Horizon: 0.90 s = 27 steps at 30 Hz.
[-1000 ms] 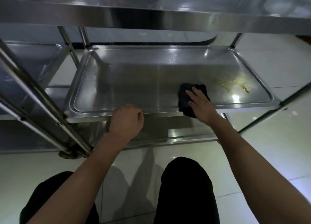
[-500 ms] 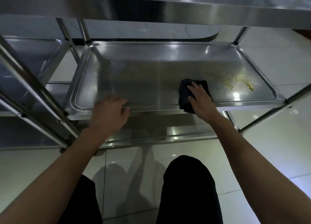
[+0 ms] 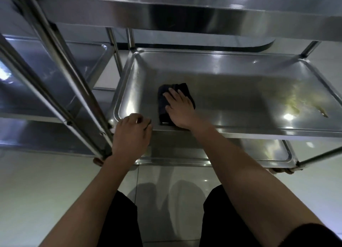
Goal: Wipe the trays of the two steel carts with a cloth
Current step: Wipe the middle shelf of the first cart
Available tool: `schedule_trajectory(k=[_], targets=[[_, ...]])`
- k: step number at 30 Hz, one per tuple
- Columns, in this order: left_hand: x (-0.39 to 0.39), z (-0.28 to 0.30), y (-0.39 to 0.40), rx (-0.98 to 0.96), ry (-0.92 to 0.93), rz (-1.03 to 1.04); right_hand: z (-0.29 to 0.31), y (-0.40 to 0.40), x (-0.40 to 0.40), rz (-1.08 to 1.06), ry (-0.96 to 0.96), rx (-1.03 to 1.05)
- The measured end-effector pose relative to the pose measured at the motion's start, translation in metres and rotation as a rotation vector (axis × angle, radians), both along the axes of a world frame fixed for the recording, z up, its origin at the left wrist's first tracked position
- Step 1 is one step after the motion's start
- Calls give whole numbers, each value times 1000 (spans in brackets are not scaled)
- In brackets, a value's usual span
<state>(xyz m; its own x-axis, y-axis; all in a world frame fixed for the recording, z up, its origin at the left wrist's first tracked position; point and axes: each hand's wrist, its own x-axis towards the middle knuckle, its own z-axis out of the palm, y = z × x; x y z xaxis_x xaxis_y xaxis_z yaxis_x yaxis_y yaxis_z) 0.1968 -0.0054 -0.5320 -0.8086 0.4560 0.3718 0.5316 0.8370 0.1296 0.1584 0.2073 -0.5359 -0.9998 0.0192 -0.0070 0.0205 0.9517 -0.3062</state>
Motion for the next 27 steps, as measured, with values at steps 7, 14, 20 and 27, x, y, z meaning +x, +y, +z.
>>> schedule_trajectory(k=[7, 14, 20, 27], targets=[[6, -9, -8, 46, -15, -36, 7, -43, -35, 118, -64, -78], [23, -4, -17, -34, -61, -53, 18, -88, -69, 199, -83, -88], [27, -1, -18, -26, -63, -39, 10, -79, -62, 215, -68, -116], [18, 15, 3, -29, -170, 95, -1, 15, -24, 65, -13, -43]])
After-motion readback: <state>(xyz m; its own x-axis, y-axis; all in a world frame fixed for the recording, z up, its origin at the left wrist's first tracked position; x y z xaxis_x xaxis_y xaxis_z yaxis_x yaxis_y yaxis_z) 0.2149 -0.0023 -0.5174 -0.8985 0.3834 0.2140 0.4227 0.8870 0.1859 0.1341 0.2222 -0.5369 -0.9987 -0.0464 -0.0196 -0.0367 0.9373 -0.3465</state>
